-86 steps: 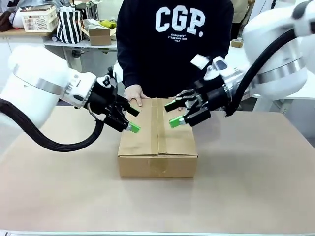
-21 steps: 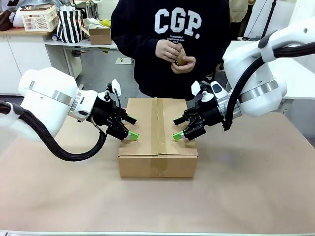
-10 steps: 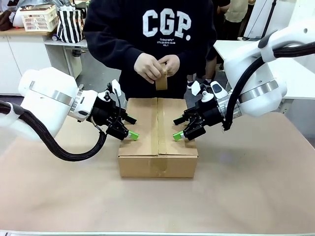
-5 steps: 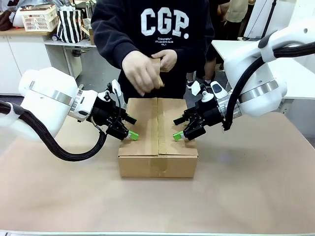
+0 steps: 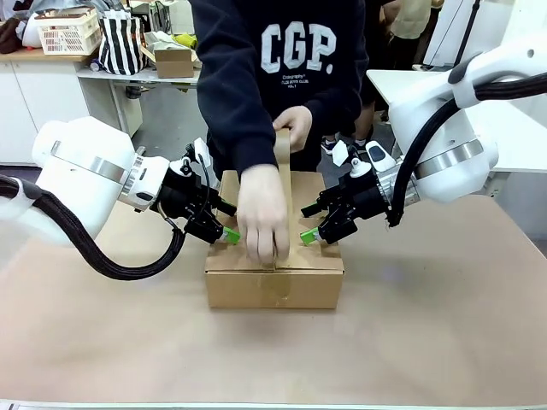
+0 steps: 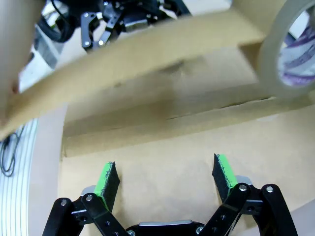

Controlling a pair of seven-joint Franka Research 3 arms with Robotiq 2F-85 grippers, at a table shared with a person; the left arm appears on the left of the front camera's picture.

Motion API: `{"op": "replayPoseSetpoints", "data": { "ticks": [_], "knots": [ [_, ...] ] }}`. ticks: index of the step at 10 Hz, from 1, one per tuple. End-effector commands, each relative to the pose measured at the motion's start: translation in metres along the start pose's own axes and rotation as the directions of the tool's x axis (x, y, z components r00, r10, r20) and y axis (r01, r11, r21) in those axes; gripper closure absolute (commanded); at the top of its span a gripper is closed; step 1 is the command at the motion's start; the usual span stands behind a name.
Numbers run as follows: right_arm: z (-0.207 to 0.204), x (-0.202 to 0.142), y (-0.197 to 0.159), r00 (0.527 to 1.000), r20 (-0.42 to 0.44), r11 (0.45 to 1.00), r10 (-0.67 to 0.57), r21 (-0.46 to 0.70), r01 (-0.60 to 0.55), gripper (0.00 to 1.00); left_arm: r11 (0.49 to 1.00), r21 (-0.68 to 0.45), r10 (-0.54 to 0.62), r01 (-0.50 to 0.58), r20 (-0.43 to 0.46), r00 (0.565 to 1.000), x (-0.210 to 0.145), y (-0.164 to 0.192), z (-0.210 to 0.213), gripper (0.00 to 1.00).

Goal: Pack the gift set into the box.
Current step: Press and hold the closed box until the human finishes sealing it.

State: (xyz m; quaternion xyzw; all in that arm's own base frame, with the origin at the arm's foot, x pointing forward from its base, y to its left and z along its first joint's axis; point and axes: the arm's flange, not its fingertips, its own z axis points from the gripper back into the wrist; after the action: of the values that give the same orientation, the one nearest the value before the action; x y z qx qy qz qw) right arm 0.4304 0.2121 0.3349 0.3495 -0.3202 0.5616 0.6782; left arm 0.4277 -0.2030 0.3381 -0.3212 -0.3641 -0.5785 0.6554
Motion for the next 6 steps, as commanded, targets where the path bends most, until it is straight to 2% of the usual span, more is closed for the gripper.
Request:
{"op": "replayPoseSetpoints", "data": {
  "ticks": [1,6],
  "knots": [
    [-0.0006,0.0002,0.0005,1.000,-0.015,1.000,-0.008,-0.009,0.008,0.00,1.000,-0.003,0.013,-0.013,-0.004,1.000,-0.0006,-0.0002,0.0009,0.00],
    [-0.0006,0.0002,0.0005,1.000,-0.015,1.000,-0.008,-0.009,0.008,0.00,1.000,-0.003,0.013,-0.013,-0.004,1.000,-0.0006,-0.0002,0.0009,0.00]
  ]
}}
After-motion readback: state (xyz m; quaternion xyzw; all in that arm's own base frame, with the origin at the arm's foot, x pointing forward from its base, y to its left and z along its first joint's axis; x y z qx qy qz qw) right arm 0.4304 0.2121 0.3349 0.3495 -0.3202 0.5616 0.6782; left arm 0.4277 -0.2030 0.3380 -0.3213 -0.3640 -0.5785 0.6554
